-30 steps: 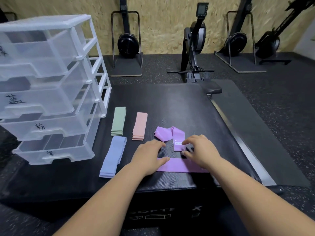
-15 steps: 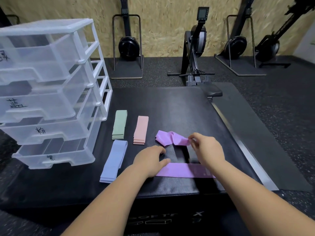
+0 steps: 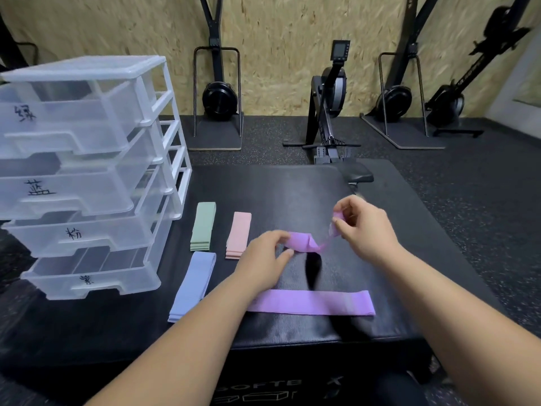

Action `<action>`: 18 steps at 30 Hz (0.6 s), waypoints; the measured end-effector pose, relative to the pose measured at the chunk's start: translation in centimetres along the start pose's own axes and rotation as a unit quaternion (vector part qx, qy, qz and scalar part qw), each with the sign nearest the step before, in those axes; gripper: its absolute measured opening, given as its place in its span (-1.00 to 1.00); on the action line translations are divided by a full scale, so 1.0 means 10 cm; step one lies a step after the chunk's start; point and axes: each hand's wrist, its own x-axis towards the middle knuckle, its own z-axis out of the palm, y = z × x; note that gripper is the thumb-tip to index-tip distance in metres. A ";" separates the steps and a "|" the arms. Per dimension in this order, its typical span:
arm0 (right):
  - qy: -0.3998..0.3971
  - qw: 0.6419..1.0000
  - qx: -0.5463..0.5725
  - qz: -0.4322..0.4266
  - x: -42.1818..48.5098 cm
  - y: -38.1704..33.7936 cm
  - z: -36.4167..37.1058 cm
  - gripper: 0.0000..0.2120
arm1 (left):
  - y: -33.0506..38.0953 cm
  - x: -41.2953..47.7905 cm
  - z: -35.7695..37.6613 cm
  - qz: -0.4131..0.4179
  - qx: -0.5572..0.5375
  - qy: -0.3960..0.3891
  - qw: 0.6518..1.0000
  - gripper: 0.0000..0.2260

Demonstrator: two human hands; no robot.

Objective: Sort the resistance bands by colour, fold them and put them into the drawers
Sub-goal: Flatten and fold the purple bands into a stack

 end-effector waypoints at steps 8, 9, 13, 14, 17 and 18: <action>-0.070 0.987 -0.033 -0.144 0.13 -0.34 -0.17 -0.69 | 0.58 0.36 -0.26 0.048 -0.080 -0.014 0.996 -0.61; -0.070 0.986 -0.028 -0.152 0.13 -0.37 -0.17 -0.69 | 0.61 0.39 -0.27 0.049 -0.089 -0.019 0.995 -0.63; -0.054 0.989 -0.040 -0.132 0.10 -0.39 -0.13 -0.70 | 0.63 0.42 -0.26 0.029 -0.119 -0.005 0.992 -0.81; -0.050 0.990 -0.044 -0.123 0.09 -0.38 -0.11 -0.71 | 0.61 0.42 -0.25 0.022 -0.117 0.008 0.993 -0.85; -0.023 0.992 -0.037 -0.122 0.06 -0.43 -0.09 -0.77 | 0.53 0.39 -0.24 0.016 -0.107 0.001 0.994 -0.92; -0.008 0.992 -0.026 -0.125 0.05 -0.46 -0.09 -0.80 | 0.50 0.37 -0.24 0.015 -0.093 -0.013 0.995 -0.94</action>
